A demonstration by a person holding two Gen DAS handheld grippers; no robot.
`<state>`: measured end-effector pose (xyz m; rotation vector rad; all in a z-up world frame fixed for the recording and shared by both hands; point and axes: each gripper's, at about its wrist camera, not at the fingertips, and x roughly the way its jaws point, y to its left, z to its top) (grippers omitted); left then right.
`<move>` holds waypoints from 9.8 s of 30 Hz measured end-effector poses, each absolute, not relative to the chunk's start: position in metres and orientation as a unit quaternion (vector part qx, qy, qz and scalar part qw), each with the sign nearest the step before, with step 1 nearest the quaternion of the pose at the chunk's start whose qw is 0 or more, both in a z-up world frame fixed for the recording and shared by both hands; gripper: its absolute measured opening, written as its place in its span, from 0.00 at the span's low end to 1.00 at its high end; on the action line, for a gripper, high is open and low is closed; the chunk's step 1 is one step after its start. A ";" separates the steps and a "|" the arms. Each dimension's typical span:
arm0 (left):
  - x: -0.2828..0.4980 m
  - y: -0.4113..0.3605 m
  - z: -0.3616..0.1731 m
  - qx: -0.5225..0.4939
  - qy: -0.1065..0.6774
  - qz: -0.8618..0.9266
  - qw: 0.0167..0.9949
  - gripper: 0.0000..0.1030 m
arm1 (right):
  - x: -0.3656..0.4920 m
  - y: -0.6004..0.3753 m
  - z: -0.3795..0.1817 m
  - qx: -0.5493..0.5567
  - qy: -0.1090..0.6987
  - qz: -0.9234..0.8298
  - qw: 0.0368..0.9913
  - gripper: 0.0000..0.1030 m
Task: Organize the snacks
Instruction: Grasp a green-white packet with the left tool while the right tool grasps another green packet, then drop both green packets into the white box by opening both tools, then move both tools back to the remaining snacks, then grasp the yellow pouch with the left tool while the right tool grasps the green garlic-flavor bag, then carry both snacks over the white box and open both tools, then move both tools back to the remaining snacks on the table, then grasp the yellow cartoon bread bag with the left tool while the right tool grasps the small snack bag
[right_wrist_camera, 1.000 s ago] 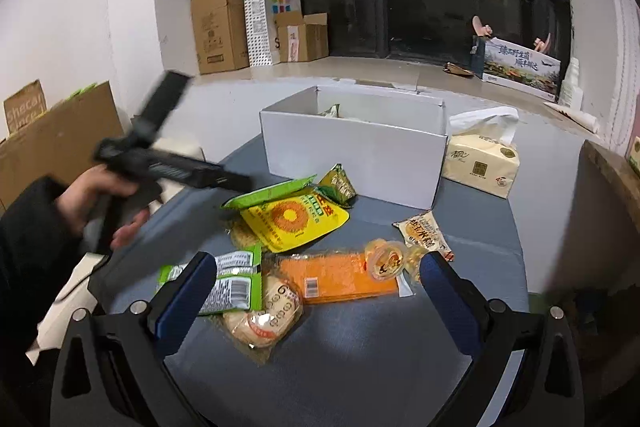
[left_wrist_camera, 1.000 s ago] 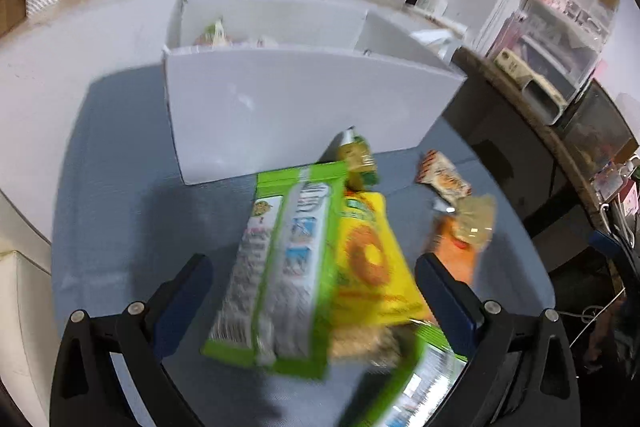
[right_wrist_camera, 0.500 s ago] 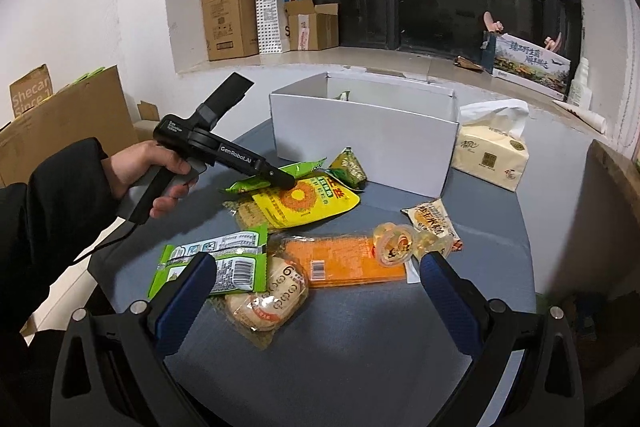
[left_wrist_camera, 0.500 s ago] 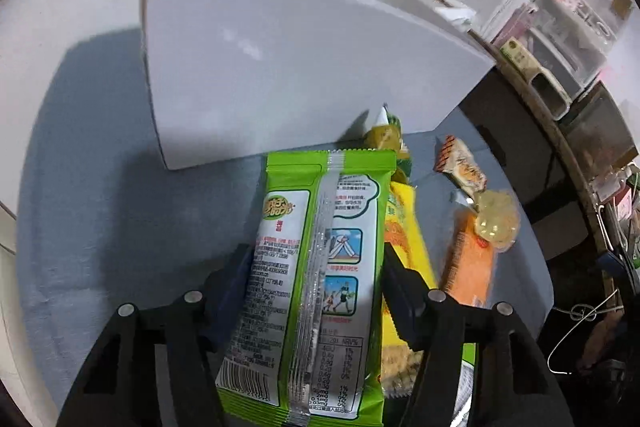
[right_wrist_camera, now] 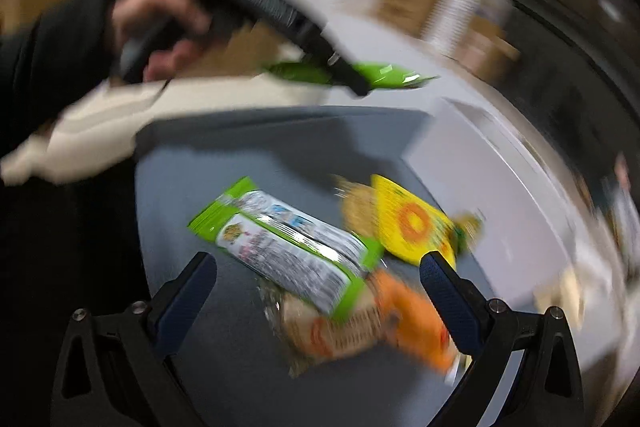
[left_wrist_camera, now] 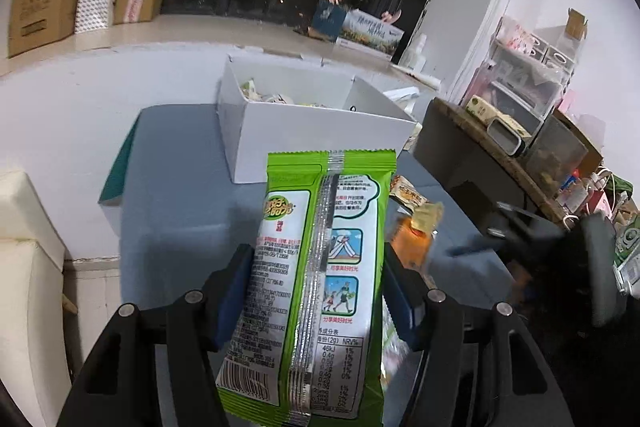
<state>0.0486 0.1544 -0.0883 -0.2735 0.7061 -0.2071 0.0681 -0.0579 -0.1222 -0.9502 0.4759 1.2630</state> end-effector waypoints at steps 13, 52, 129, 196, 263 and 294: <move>-0.015 0.174 -0.091 -0.157 0.327 -0.087 0.928 0.64 | 0.073 0.022 -0.180 -0.611 0.192 0.628 0.442 1.00; 0.238 0.138 0.010 -0.174 0.226 -0.045 0.958 0.64 | 0.338 -0.116 -0.015 0.026 0.363 0.310 0.878 0.62; 0.236 0.048 -0.152 0.033 0.453 -0.128 0.882 0.27 | 0.144 -0.214 -0.095 -0.008 0.340 0.311 0.887 1.00; 0.351 0.143 -0.010 -0.033 0.313 0.023 0.949 0.46 | 0.403 -0.059 -0.003 -0.007 0.352 0.285 0.892 0.43; 0.154 0.076 -0.143 -0.027 0.453 -0.131 0.882 1.00 | 0.110 -0.220 -0.068 -0.048 0.281 0.308 0.908 1.00; 0.075 0.092 -0.088 -0.075 0.336 -0.108 0.933 0.75 | 0.240 -0.186 -0.122 -0.066 0.383 0.267 0.882 1.00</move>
